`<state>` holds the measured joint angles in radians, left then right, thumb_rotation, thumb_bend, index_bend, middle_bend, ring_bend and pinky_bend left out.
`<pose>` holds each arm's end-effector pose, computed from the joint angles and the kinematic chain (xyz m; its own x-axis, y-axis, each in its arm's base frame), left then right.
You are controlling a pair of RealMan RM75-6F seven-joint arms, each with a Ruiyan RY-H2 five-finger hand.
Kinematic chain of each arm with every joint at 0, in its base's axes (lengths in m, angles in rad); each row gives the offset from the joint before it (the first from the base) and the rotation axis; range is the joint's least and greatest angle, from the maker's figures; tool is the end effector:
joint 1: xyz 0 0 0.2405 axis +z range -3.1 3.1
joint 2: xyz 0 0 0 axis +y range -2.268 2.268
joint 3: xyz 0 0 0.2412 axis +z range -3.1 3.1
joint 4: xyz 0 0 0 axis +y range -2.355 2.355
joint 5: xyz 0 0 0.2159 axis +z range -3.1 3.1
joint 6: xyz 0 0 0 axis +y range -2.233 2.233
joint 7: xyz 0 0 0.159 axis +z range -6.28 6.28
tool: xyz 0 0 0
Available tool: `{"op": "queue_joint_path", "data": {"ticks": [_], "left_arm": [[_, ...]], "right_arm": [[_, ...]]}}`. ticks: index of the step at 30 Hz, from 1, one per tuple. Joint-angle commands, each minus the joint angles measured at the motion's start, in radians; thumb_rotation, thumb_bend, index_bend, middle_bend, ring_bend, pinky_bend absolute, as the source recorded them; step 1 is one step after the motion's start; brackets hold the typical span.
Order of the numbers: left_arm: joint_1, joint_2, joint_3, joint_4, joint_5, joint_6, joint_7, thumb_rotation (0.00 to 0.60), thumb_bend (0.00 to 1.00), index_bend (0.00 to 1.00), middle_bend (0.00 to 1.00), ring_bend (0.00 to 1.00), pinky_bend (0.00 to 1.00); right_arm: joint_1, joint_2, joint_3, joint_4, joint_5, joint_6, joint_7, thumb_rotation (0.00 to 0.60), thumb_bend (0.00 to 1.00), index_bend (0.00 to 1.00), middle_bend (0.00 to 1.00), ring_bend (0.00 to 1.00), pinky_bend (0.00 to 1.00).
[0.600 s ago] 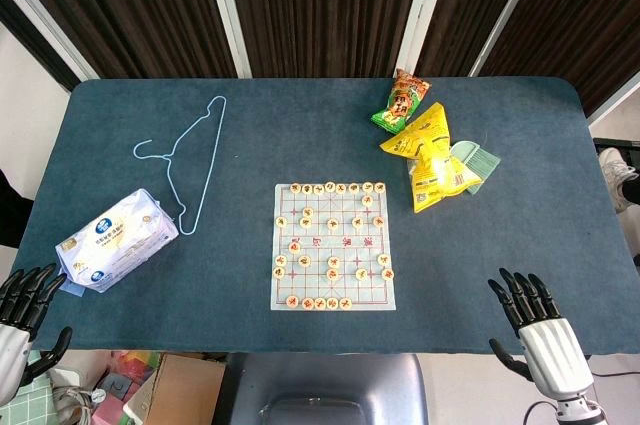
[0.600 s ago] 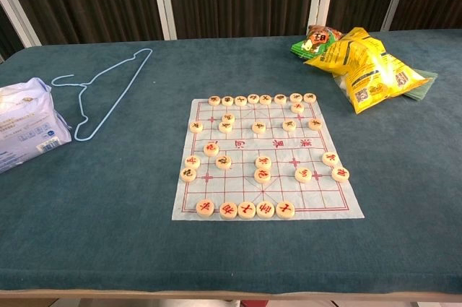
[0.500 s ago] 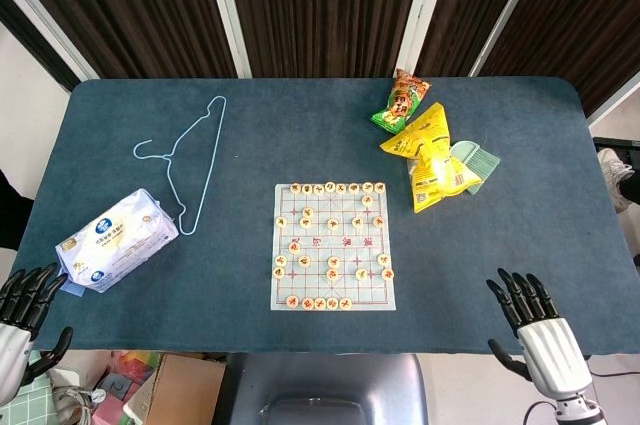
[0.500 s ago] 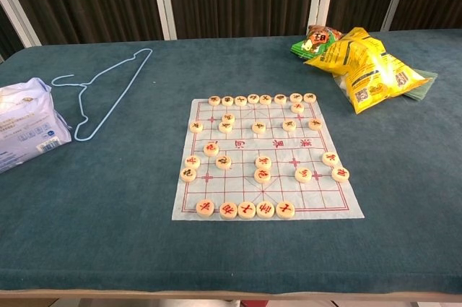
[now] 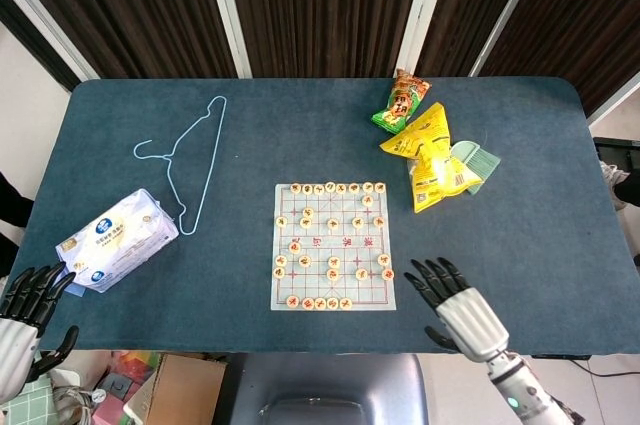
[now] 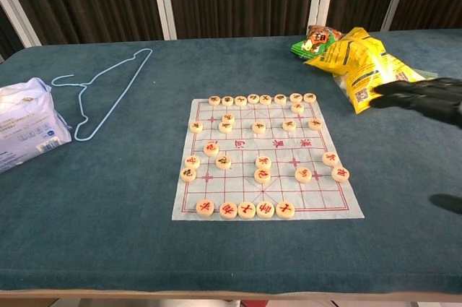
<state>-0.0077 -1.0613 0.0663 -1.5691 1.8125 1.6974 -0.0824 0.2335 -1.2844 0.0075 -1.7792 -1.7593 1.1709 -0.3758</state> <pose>-0.2771 0.1420 0.1604 0.3896 -0.0397 0.9201 0.8878 -0.2496 -0.3867 -0.1855 -0.1940 0.0306 0.5458 -0.1580 0.8229 -0.7614 -0.5034 0.4084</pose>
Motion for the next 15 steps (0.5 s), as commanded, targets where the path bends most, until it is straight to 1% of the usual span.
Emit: {"op": "queue_joint_path", "data": {"ticks": [1,5,7,8,11,15], "left_arm": [[0.001,0.002,0.0,0.001,0.001,0.006,-0.006,0.6,0.43,0.0,0.0,0.0,0.06],[0.005,0.007,0.001,0.004,0.003,0.019,-0.018,0.6,0.43,0.0,0.0,0.0,0.06],[0.007,0.01,0.0,0.006,0.001,0.026,-0.026,0.6,0.43,0.0,0.0,0.0,0.06],[0.01,0.012,0.0,0.007,-0.001,0.032,-0.032,0.6,0.43,0.0,0.0,0.0,0.06],[0.016,0.014,-0.004,0.012,-0.007,0.046,-0.042,0.6,0.43,0.0,0.0,0.0,0.06],[0.018,0.016,-0.003,0.017,-0.005,0.053,-0.05,0.6,0.43,0.0,0.0,0.0,0.06]], "right_arm": [[0.134,-0.116,0.093,-0.083,0.136,-0.182,-0.175,0.6,0.4,0.26,0.0,0.0,0.0],[0.217,-0.236,0.144,-0.072,0.298,-0.287,-0.308,0.6,0.41,0.31,0.0,0.0,0.0],[0.248,-0.287,0.156,-0.052,0.365,-0.312,-0.356,0.6,0.41,0.33,0.0,0.0,0.0],[0.266,-0.32,0.161,-0.035,0.4,-0.319,-0.383,0.6,0.41,0.33,0.0,0.0,0.0],[0.297,-0.391,0.163,0.012,0.459,-0.313,-0.422,0.6,0.41,0.36,0.0,0.0,0.0],[0.341,-0.469,0.17,0.073,0.534,-0.31,-0.458,0.6,0.41,0.39,0.0,0.0,0.0]]}}
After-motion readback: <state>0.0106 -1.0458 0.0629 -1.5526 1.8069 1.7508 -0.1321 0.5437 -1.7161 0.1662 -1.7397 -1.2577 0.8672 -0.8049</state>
